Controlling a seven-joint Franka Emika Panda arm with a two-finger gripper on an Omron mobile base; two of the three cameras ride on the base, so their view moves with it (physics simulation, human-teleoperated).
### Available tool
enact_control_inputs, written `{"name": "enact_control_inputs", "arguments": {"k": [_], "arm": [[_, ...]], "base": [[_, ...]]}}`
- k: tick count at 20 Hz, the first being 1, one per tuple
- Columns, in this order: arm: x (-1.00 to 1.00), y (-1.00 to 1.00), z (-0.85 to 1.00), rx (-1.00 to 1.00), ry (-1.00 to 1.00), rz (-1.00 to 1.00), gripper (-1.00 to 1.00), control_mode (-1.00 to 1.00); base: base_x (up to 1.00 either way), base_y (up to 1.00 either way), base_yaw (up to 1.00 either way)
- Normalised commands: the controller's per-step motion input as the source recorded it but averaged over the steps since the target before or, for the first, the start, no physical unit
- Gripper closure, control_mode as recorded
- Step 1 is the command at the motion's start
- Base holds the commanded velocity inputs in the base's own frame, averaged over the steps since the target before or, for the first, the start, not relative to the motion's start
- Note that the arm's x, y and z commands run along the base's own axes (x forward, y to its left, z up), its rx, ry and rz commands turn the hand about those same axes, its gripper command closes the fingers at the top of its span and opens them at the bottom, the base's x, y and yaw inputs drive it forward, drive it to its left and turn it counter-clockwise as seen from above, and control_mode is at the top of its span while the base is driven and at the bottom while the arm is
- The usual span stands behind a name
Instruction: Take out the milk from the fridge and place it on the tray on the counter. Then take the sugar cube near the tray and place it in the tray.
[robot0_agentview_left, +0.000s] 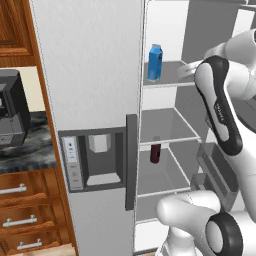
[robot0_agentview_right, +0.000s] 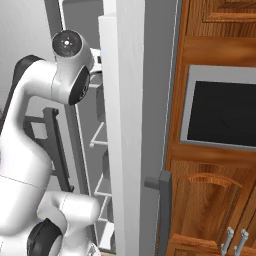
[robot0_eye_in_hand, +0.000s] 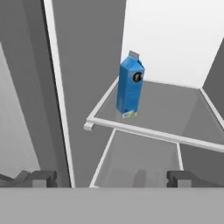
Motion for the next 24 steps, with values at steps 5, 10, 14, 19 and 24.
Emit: {"name": "enact_control_inputs", "arguments": {"k": [5,10,14,19,24], "arm": [[0.2,0.0,0.17,0.0,-0.03,0.02,-1.0,-1.0],[0.3,0.0,0.11,0.0,0.0,0.0,-1.0,-1.0],[0.42,0.0,0.01,0.0,0.0,0.0,-1.0,-1.0],[0.41,0.0,0.0,0.0,0.0,0.01,-1.0,-1.0],[0.46,0.0,0.0,0.0,0.0,0.02,-1.0,-1.0]], "base": [[0.0,0.0,0.0],[0.0,0.0,0.0],[0.0,0.0,0.0],[0.0,0.0,0.0],[0.0,0.0,0.0]]}}
